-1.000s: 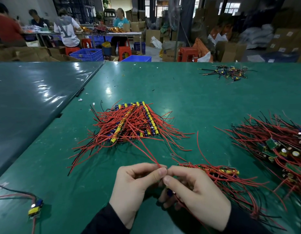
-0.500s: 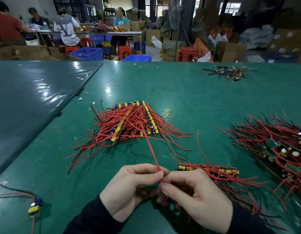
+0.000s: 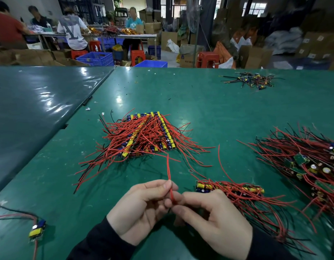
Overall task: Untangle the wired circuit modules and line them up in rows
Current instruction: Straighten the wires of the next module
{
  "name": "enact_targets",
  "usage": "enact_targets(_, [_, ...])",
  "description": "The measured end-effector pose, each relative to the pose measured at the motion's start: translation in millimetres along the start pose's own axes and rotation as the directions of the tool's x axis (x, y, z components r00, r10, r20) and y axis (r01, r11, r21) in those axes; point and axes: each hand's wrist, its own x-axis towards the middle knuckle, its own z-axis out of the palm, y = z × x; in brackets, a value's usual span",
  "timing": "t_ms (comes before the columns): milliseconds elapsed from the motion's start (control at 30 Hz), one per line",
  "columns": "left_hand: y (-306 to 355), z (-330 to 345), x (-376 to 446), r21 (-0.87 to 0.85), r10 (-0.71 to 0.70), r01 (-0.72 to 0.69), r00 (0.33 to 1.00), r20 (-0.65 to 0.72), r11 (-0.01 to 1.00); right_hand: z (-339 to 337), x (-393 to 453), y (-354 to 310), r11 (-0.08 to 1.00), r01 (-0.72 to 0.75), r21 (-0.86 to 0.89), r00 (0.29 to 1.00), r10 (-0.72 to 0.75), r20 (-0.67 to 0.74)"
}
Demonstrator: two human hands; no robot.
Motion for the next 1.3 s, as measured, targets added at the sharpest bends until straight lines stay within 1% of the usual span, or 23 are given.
enact_targets(67, [1,1,-1,-0.062,-0.032,0.033,0.999,0.012,0.998,-1,0,1,1.0,0.007,-0.028,1.0,-0.007,-0.013])
enact_targets(133, [0,2,-1,-0.06,-0.002,0.003,1.0,0.008,0.998,-1,0,4,0.998,0.013,-0.068,1.0,-0.014,-0.017])
enact_targets(233, [-1,2,-1,0.001,0.06,-0.06,0.998,0.017,0.998,-2,0,3,0.994,0.058,-0.089,0.998,-0.057,0.018])
enact_targets(333, [-2,2,-2,0.07,0.079,-0.084,0.994,0.075,0.994,-3,0,0,0.98,0.135,-0.148,0.99,-0.126,0.066])
enact_targets(433, [-3,2,-3,0.144,0.116,-0.133,0.986,0.119,0.981,-4,-1,-2,0.971,0.154,-0.18,0.983,-0.133,0.123])
enact_targets(500, [-2,2,-2,0.167,0.159,-0.179,0.979,0.127,0.97,-4,0,-3,0.988,0.127,-0.093,0.986,-0.115,0.124])
enact_targets(600, [4,-2,0,0.106,0.208,-0.218,0.973,0.098,0.97,-1,-1,-9,0.983,0.034,0.179,0.984,-0.064,0.167])
enact_targets(667, [9,-6,-1,0.041,0.223,-0.228,0.969,0.103,0.973,0,-2,-14,0.932,-0.084,0.352,0.968,-0.008,0.251])
enact_targets(733, [11,-6,-3,-0.005,0.233,-0.235,0.962,0.139,0.972,-1,-3,-16,0.85,-0.197,0.489,0.936,0.015,0.351])
enact_targets(800, [9,-4,-3,0.006,0.267,-0.27,0.955,0.131,0.963,-4,-2,-17,0.802,-0.257,0.539,0.912,0.017,0.409])
enact_targets(867, [5,-2,-3,0.061,0.331,-0.339,0.937,0.109,0.939,-4,-1,-18,0.821,-0.258,0.51,0.909,0.028,0.415])
enact_targets(933, [3,-1,-2,0.125,0.386,-0.396,0.918,0.094,0.91,-4,-1,-17,0.862,-0.224,0.455,0.921,0.035,0.388])
enact_targets(1100, [2,-1,1,0.185,0.454,-0.452,0.891,0.035,0.873,-1,2,-12,0.885,-0.236,0.402,0.922,0.073,0.38])
enact_targets(1233, [-3,-1,2,0.291,0.579,-0.55,0.815,-0.019,0.783,1,2,-11,0.888,-0.271,0.372,0.923,0.129,0.363])
enact_targets(1300, [-4,-1,3,0.311,0.602,-0.564,0.797,-0.036,0.765,2,3,-13,0.877,-0.3,0.376,0.919,0.16,0.361])
